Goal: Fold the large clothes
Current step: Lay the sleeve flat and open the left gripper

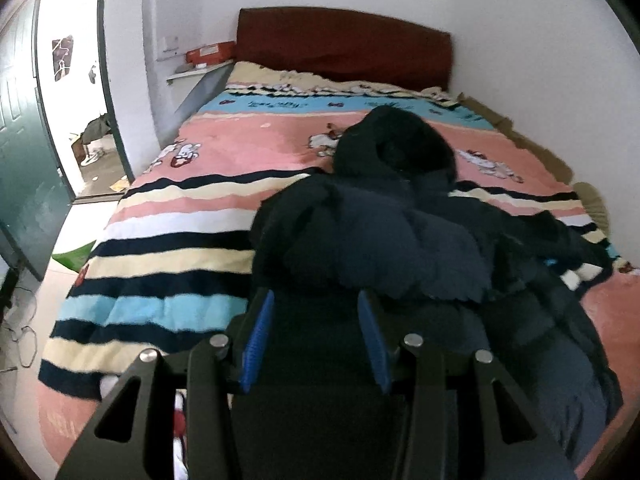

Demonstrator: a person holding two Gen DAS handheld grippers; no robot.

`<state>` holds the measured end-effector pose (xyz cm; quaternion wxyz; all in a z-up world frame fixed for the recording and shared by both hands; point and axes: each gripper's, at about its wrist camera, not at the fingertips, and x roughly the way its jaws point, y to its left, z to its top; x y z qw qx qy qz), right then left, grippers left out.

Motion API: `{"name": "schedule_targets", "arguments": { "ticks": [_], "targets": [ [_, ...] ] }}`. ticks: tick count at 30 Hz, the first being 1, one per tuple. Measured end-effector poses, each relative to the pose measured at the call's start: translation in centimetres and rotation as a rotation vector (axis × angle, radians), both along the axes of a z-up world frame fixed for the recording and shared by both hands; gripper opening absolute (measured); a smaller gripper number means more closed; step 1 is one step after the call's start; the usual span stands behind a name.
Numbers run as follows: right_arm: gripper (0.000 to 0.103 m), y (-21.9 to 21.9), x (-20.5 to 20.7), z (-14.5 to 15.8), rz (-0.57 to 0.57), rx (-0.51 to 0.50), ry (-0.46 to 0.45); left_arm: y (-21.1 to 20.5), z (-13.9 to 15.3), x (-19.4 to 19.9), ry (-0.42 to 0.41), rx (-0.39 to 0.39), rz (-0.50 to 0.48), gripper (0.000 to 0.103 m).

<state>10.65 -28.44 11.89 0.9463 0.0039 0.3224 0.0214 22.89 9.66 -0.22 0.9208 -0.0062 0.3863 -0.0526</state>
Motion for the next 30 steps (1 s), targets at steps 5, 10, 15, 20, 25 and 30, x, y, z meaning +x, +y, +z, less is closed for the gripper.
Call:
{"name": "schedule_targets", "arguments": {
  "ticks": [5,10,15,20,25,30],
  "targets": [
    [0.102,1.5,6.1,-1.7,0.041,0.01,0.026,-1.1,-1.2,5.5,0.041,0.01,0.029,0.042],
    [0.102,2.9,12.5,-4.7,0.072,0.005,0.064,-3.6,-3.7,10.4,0.081,-0.005,0.048,0.042],
    [0.101,3.0,18.4,-10.1,0.087,0.01,0.141,-5.6,-7.2,13.2,0.123,-0.021,0.046,0.042],
    [0.094,2.2,22.2,-16.3,0.086,0.021,0.242,-7.4,-11.0,13.8,0.128,0.041,0.014,0.049],
    [0.093,1.1,23.4,-21.6,0.058,0.03,0.345,-8.1,-12.5,13.4,0.102,0.074,0.016,0.052],
    [0.093,1.7,23.4,-22.2,0.058,-0.015,0.357,-7.7,-13.2,13.6,0.106,0.036,0.015,0.053]
  ]
}}
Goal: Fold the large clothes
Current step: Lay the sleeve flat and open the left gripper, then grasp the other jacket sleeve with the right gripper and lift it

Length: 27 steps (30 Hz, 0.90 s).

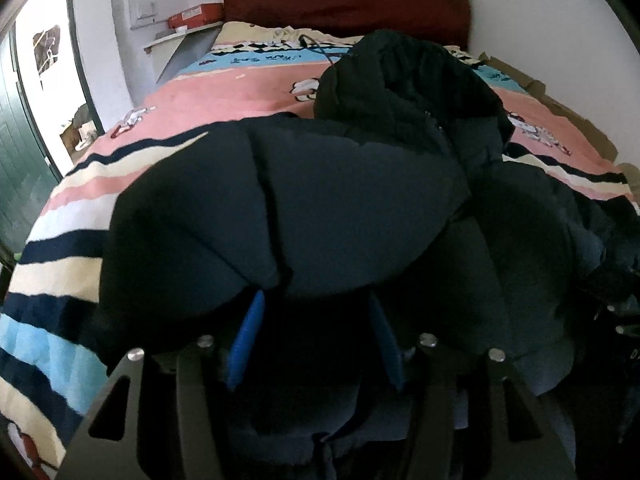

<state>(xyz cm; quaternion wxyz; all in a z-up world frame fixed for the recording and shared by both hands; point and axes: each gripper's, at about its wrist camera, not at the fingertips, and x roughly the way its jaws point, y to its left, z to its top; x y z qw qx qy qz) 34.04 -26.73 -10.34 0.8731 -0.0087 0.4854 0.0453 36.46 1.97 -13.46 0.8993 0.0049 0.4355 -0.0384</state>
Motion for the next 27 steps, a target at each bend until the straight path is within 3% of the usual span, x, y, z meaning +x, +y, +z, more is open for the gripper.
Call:
{"name": "schedule_targets", "arguments": {
  "ticks": [7,9,14,18,27],
  "targets": [
    [0.093,-3.0,-2.2,1.1,-0.061,0.044,0.048,-0.1,-0.2,-0.6,-0.006,0.015,0.005,0.053],
    [0.093,-5.7,-3.8,2.6,-0.117,0.089,0.008,-0.1,-0.2,-0.7,-0.009,0.018,0.006,0.053],
    [0.094,-14.8,-8.0,6.6,-0.294,0.074,-0.108,0.3,-0.2,-0.8,-0.016,0.003,0.006,0.053],
    [0.095,-24.4,-10.0,8.6,-0.48,-0.014,-0.151,0.4,-0.1,-0.9,-0.019,-0.003,0.007,0.053],
    [0.1,-38.7,-11.6,9.2,-0.727,-0.032,-0.175,0.5,1.9,-1.5,-0.034,0.017,0.009,0.053]
  ]
}}
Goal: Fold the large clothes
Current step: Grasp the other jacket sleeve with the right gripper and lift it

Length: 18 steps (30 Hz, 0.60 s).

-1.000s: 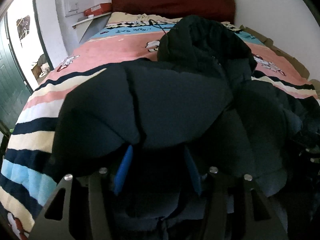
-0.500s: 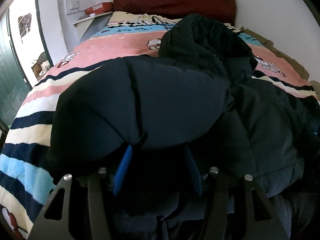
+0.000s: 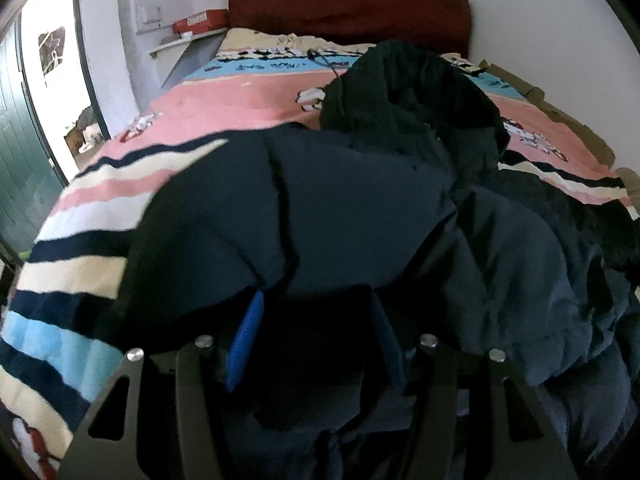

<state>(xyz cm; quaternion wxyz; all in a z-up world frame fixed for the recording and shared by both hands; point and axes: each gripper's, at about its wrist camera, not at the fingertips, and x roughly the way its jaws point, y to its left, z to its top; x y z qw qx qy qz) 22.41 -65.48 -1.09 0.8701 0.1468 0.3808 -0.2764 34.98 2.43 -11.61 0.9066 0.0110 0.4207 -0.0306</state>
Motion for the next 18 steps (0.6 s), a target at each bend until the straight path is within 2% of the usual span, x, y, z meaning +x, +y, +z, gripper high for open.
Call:
{"name": "schedule_targets", "arguments": {
  "ticks": [4,12,15,16,18],
  "targets": [
    [0.1,-4.9,-0.1,-0.9,-0.081,0.033,0.001,0.5,1.5,-0.7,-0.005,-0.003,0.013,0.053],
    [0.099,-9.7,0.6,-3.9,-0.141,0.17,0.014,1.8,4.8,-2.5,-0.039,-0.062,0.039,0.053],
    [0.09,-10.6,1.1,-5.2,-0.129,0.198,0.042,2.2,5.4,-3.1,-0.043,-0.069,0.05,0.053],
    [0.082,-10.7,1.4,-5.7,-0.127,0.204,0.067,2.3,5.5,-3.3,-0.043,-0.072,0.053,0.053],
    [0.073,-11.2,1.9,-7.2,-0.133,0.242,0.123,2.5,5.6,-3.6,-0.038,-0.082,0.056,0.053]
  ]
}}
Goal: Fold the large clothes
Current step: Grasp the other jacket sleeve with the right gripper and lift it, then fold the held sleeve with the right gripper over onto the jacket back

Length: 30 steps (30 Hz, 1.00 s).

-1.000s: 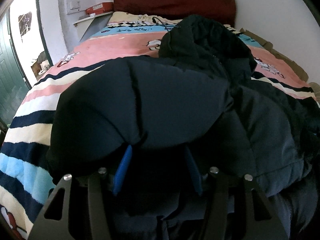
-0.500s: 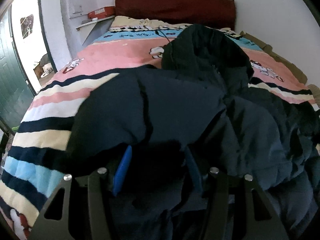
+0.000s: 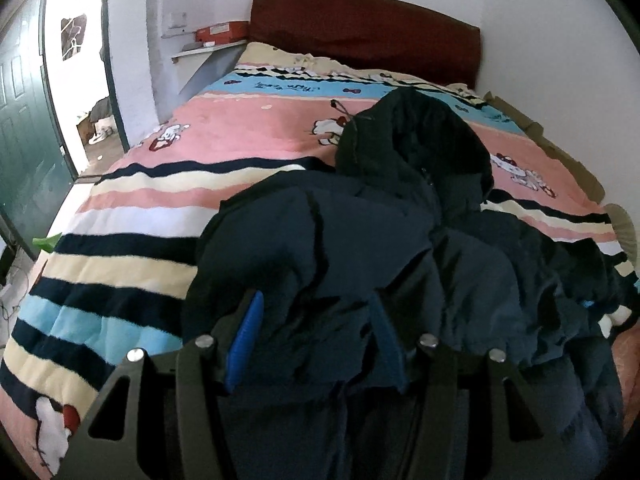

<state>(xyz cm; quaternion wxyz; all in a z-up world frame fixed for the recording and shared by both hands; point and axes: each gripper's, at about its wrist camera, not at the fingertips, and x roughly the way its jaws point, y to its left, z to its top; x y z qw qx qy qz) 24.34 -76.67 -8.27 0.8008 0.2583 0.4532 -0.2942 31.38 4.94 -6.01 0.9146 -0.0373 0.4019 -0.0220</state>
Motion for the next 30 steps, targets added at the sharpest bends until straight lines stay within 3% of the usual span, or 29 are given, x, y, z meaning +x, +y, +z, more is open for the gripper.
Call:
{"name": "schedule_targets", "arguments": {
  "ticks": [3,4,6,9,21,30],
  "targets": [
    [0.06,-0.3,0.0,-1.2,-0.005,0.058,-0.016,0.1,0.2,-0.7,0.001,0.004,-0.001,0.053],
    [0.047,-0.2,0.0,-1.2,0.004,0.066,-0.025,0.1,0.3,-1.0,0.002,0.003,-0.004,0.053],
    [0.032,0.2,0.0,-0.9,0.021,0.062,-0.037,0.3,0.4,-1.3,0.002,0.003,-0.006,0.053],
    [0.023,0.9,0.0,0.4,0.048,0.047,-0.075,0.5,0.8,-1.9,-0.006,-0.002,-0.003,0.053],
    [0.017,6.8,-0.1,9.4,0.208,-0.04,-0.262,2.1,3.7,-5.1,-0.055,-0.048,0.015,0.053],
    [0.017,18.3,0.9,18.8,0.461,-0.11,-0.39,2.8,5.4,-7.6,-0.057,-0.09,-0.022,0.053]
  ]
}}
